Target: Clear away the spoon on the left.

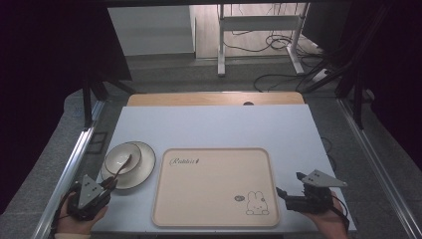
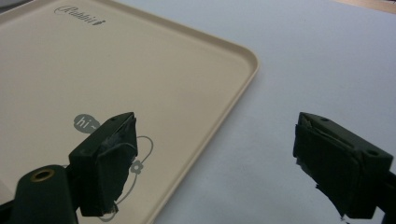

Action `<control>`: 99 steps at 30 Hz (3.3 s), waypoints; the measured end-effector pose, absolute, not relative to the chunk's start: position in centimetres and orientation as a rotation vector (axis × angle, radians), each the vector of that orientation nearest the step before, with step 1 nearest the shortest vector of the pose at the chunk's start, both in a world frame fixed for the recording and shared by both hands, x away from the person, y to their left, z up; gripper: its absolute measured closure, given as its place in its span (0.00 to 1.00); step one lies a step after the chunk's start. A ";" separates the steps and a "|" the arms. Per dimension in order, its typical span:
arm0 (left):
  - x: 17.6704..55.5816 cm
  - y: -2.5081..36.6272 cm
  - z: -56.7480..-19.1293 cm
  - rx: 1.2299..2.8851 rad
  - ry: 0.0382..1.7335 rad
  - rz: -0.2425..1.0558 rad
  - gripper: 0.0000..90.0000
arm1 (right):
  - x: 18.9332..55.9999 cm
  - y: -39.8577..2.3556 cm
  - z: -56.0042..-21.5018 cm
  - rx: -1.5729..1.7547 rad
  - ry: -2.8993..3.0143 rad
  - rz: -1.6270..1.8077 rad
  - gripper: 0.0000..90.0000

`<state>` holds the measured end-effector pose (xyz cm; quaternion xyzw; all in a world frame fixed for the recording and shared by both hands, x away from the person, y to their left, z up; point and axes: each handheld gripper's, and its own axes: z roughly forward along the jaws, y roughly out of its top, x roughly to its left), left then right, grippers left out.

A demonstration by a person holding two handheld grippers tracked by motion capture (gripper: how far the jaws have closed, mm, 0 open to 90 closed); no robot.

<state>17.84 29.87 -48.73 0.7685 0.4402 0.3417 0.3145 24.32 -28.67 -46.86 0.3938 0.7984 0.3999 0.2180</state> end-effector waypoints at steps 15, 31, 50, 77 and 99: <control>17.9 30.2 -48.5 1.986 1.207 0.898 0.94 | 24.4 -28.7 -46.9 1.088 2.211 1.113 0.15; 17.8 30.0 -47.8 1.967 1.182 0.930 0.94 | 24.3 -28.7 -46.8 1.083 2.202 1.114 0.15; 16.9 29.9 -44.5 1.881 1.144 1.003 0.94 | 24.3 -28.7 -46.8 1.081 2.200 1.118 0.15; 17.2 27.3 -41.2 1.849 1.046 1.015 0.94 | 24.3 -28.7 -46.8 1.087 2.199 1.119 0.15; 19.6 24.9 -39.3 1.863 0.978 0.987 0.94 | 24.2 -28.7 -46.8 1.079 2.195 1.124 0.15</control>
